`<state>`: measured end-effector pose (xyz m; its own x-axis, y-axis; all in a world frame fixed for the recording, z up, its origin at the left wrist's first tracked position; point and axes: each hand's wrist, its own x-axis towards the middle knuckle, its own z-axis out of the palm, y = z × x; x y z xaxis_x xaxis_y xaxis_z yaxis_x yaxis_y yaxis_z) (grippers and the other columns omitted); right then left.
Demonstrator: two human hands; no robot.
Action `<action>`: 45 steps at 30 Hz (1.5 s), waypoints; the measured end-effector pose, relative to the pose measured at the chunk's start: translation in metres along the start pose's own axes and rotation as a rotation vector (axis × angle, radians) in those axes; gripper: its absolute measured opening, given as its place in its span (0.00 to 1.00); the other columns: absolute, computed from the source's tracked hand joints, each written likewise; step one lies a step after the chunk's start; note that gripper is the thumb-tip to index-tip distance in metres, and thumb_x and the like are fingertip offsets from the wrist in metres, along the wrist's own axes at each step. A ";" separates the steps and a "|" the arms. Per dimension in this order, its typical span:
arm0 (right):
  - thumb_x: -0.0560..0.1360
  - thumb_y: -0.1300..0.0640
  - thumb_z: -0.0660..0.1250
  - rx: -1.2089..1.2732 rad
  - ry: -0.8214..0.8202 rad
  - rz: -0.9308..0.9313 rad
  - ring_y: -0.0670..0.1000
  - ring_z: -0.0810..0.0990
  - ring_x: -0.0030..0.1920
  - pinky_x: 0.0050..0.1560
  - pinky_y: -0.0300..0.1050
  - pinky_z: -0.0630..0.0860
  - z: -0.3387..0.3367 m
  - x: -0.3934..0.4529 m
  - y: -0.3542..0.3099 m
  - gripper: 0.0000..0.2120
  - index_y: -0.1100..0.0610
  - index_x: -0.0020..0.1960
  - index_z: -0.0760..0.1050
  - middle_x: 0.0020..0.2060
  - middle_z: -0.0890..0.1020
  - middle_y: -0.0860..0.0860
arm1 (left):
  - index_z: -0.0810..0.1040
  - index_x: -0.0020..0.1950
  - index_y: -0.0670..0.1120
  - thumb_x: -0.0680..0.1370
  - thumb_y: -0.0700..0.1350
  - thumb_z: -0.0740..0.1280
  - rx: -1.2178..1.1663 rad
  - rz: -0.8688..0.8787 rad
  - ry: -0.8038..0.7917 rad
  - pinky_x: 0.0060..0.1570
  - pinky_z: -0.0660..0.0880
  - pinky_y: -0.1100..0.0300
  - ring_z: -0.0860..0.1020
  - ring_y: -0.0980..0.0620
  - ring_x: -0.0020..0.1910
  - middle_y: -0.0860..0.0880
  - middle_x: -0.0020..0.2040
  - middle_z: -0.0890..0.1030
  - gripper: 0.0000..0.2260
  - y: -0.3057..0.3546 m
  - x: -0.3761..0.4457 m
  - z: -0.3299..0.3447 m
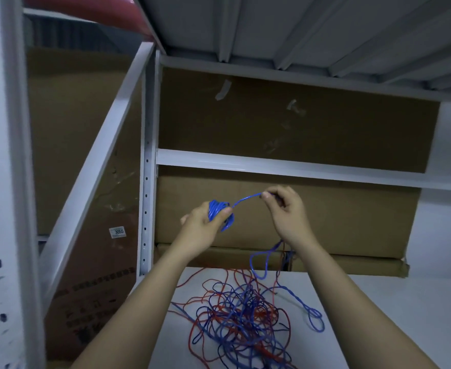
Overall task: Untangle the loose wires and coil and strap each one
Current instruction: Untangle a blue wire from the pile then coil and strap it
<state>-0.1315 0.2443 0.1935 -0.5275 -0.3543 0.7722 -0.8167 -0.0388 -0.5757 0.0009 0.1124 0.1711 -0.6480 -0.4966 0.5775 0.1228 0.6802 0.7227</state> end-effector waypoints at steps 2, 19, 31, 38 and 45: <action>0.77 0.56 0.66 -0.072 0.101 -0.014 0.51 0.70 0.45 0.47 0.44 0.64 0.007 0.003 0.000 0.05 0.52 0.44 0.80 0.36 0.73 0.49 | 0.70 0.38 0.46 0.81 0.49 0.62 -0.253 0.034 -0.140 0.41 0.71 0.63 0.69 0.56 0.31 0.55 0.29 0.72 0.13 0.005 -0.007 0.000; 0.82 0.47 0.54 -0.101 -0.739 0.143 0.44 0.70 0.29 0.36 0.44 0.67 0.066 -0.091 0.052 0.09 0.44 0.59 0.71 0.27 0.71 0.46 | 0.71 0.38 0.45 0.82 0.50 0.57 -0.896 -0.459 0.263 0.48 0.66 0.60 0.70 0.53 0.37 0.50 0.32 0.72 0.15 -0.048 -0.009 0.008; 0.81 0.56 0.59 0.060 -0.672 0.080 0.34 0.73 0.33 0.37 0.29 0.67 0.045 -0.083 0.040 0.11 0.41 0.48 0.77 0.32 0.77 0.32 | 0.63 0.60 0.43 0.83 0.52 0.53 0.197 -0.172 -0.090 0.64 0.52 0.58 0.63 0.49 0.64 0.47 0.56 0.70 0.13 -0.061 -0.021 0.044; 0.73 0.58 0.71 0.136 -0.529 0.225 0.45 0.68 0.27 0.32 0.40 0.67 0.028 -0.068 0.052 0.06 0.51 0.39 0.78 0.25 0.72 0.43 | 0.65 0.43 0.49 0.74 0.68 0.55 0.293 -0.008 -0.378 0.53 0.54 0.60 0.69 0.57 0.46 0.54 0.39 0.67 0.22 -0.067 -0.027 0.045; 0.75 0.61 0.60 0.362 -0.709 0.479 0.51 0.81 0.45 0.50 0.40 0.74 0.013 -0.072 0.048 0.10 0.60 0.54 0.76 0.39 0.82 0.52 | 0.65 0.40 0.52 0.77 0.65 0.57 0.470 0.096 -0.227 0.47 0.52 0.57 0.70 0.58 0.41 0.54 0.35 0.70 0.18 -0.080 -0.022 0.033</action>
<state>-0.1294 0.2564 0.1069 -0.4259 -0.8916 0.1538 -0.3623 0.0123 -0.9320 -0.0198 0.0869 0.0881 -0.8034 -0.3263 0.4982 -0.1266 0.9110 0.3925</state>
